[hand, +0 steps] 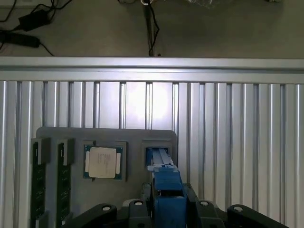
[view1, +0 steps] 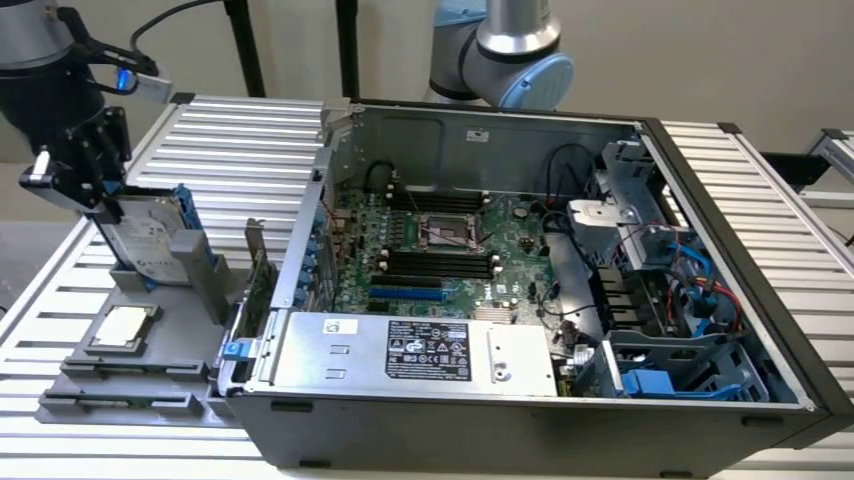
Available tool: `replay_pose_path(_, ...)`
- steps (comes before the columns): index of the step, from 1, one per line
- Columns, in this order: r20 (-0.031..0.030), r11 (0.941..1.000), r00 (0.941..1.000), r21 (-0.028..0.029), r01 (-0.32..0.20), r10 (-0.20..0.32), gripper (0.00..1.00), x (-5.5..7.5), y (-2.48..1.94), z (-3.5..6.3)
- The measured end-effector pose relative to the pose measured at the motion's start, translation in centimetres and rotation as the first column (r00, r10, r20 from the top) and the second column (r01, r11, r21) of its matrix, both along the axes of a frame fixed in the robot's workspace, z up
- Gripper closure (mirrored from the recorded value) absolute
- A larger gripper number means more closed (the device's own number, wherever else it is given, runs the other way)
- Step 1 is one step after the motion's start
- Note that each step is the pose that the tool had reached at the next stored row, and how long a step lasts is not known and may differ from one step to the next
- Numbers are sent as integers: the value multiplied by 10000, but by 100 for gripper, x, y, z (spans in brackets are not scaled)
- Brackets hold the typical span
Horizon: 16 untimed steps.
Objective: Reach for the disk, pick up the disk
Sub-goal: 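Pick up the disk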
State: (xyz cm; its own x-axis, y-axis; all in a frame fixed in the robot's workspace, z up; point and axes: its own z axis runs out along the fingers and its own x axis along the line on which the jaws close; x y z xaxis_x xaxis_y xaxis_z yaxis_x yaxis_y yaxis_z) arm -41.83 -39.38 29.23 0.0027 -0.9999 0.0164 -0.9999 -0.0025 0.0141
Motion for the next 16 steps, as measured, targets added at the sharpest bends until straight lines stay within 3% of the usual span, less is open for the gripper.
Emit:
replay_pose_path(6, -3, 10000, 10000, -28, 0, 0, 62, -6, 0, 0)
replay_pose_path(7, -4, 10000, 10000, -27, 1, -1, 67, -6, 0, 0)
replay_pose_path(16, 0, 10000, 10000, -24, 1, -1, 67, -8, -1, -3)
